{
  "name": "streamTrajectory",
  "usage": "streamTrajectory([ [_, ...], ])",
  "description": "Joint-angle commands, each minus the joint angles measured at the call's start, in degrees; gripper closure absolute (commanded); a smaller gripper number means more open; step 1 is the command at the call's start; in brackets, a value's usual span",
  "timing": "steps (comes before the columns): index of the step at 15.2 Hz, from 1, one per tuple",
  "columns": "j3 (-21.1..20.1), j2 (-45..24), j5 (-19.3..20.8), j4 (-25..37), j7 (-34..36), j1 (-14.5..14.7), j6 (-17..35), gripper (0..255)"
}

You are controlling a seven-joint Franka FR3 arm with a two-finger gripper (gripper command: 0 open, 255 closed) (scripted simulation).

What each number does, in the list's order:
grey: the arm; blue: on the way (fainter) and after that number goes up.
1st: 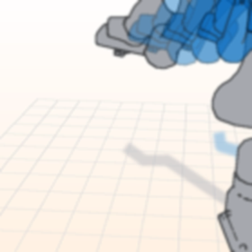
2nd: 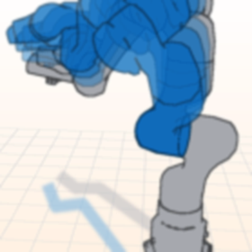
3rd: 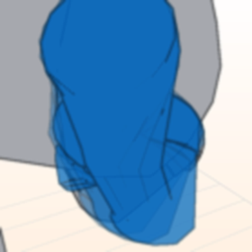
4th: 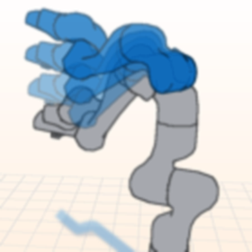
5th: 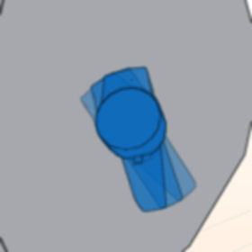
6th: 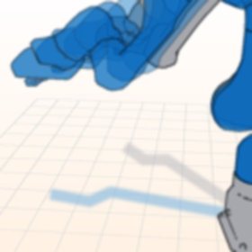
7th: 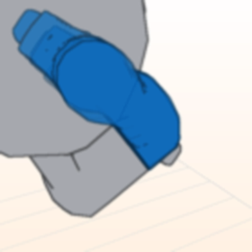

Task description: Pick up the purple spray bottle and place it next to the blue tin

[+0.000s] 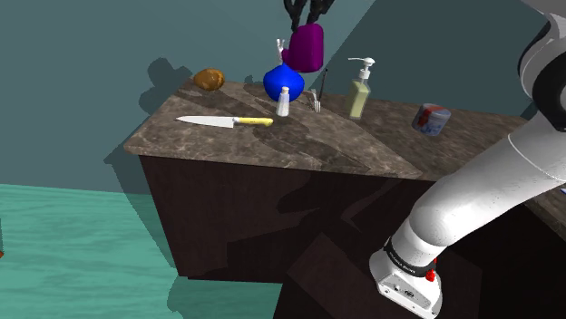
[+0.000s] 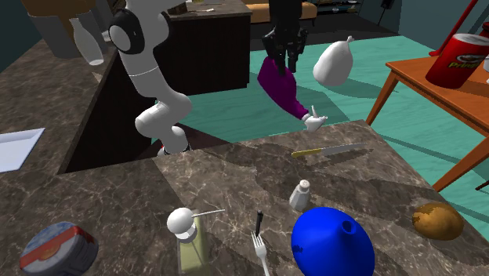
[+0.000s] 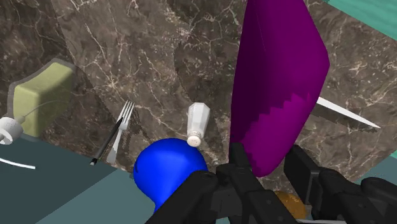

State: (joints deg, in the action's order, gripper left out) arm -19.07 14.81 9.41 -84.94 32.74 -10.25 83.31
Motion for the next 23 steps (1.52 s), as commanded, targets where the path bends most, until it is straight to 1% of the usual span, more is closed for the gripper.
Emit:
streamTrajectory([
  [1,-0.3,-1.2,0.4,2.8,-0.1,-0.1,-1.8,255],
  [8,-2.0,-6.6,2.7,15.0,-0.2,0.0,-9.0,255],
  [13,-3.9,-11.8,5.6,25.6,0.0,0.8,-15.0,255],
  [15,-0.7,-6.0,2.3,18.0,-3.2,-1.2,-11.9,255],
  [17,2.3,-1.3,0.2,11.9,-6.2,-2.3,-9.6,255],
  [20,6.4,4.6,-1.5,4.4,-10.4,-3.2,-7.1,255],
  [23,10.2,9.5,-2.2,-1.7,-14.5,-3.7,-5.3,255],
])
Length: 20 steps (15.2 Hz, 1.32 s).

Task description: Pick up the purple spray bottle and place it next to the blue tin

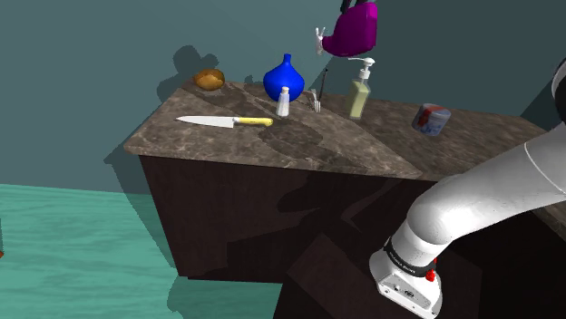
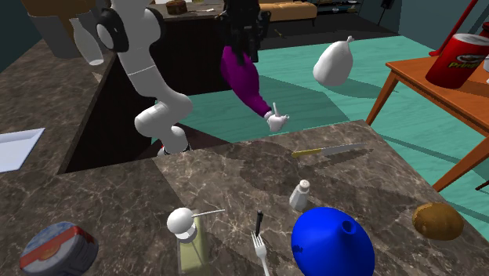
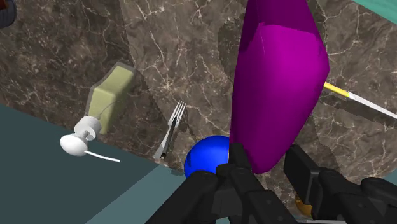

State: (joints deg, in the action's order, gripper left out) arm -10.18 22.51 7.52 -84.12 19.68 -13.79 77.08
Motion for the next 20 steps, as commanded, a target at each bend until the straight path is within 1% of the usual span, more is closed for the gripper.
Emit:
streamTrajectory([
  [1,2.6,3.3,-0.3,-4.3,-2.7,-0.3,1.5,255],
  [5,7.3,8.5,0.0,-10.5,-7.9,-0.8,3.2,255],
  [10,13.1,13.5,1.4,-16.3,-14.2,-1.6,4.9,255],
  [15,19.0,17.2,3.5,-20.3,-20.4,-2.4,6.2,255],
  [20,25.0,19.5,6.0,-22.6,-26.8,-3.2,7.5,255],
])
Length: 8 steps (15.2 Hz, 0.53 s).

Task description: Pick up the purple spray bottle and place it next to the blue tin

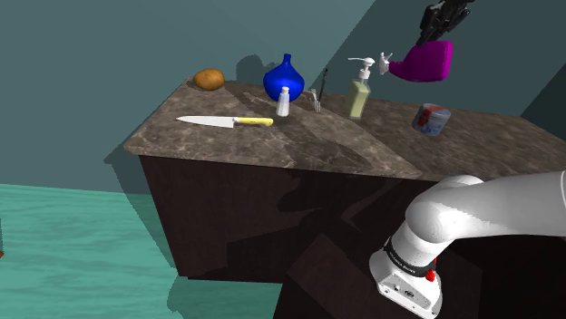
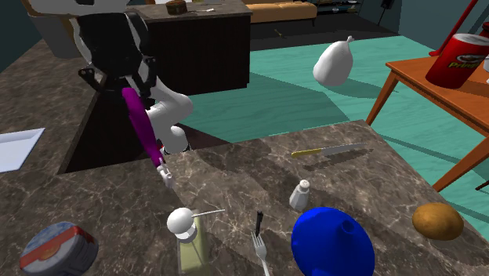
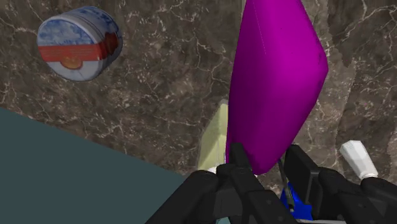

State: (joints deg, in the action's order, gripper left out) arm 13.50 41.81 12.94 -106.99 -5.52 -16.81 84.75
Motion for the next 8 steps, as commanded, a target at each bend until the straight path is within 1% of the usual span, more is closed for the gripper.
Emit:
streamTrajectory([
  [1,2.6,0.5,1.0,0.0,-2.8,-0.3,0.1,255],
  [8,11.8,1.0,4.3,-0.1,-11.9,-0.9,2.1,255],
])
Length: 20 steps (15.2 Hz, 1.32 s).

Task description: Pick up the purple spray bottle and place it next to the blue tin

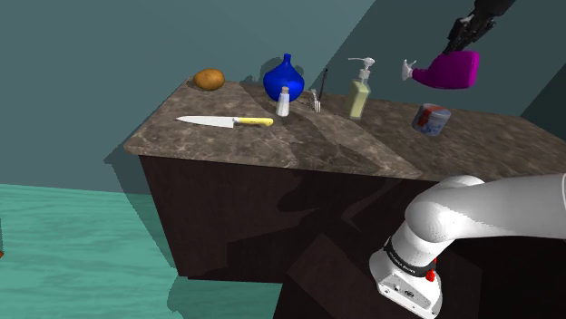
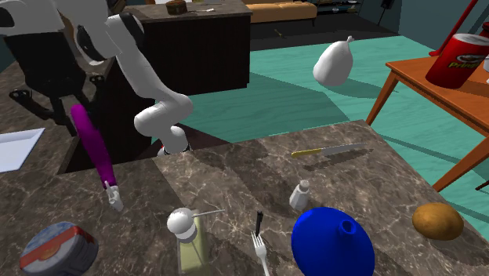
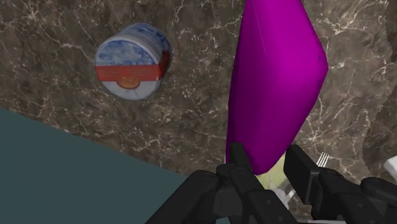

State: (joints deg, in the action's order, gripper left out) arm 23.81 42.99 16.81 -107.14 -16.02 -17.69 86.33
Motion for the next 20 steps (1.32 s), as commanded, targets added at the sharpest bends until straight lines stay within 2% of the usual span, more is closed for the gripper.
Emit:
streamTrajectory([
  [1,2.9,-0.3,0.9,0.3,-2.7,0.0,0.8,255],
  [7,11.9,-2.3,2.9,3.2,-10.8,0.9,2.6,255],
  [12,20.6,-5.3,3.5,7.4,-17.7,3.2,4.1,255],
  [16,29.1,-8.6,3.1,12.1,-23.4,6.6,5.1,255],
  [20,40.0,-12.2,1.7,18.2,-29.4,12.7,5.8,255],
])
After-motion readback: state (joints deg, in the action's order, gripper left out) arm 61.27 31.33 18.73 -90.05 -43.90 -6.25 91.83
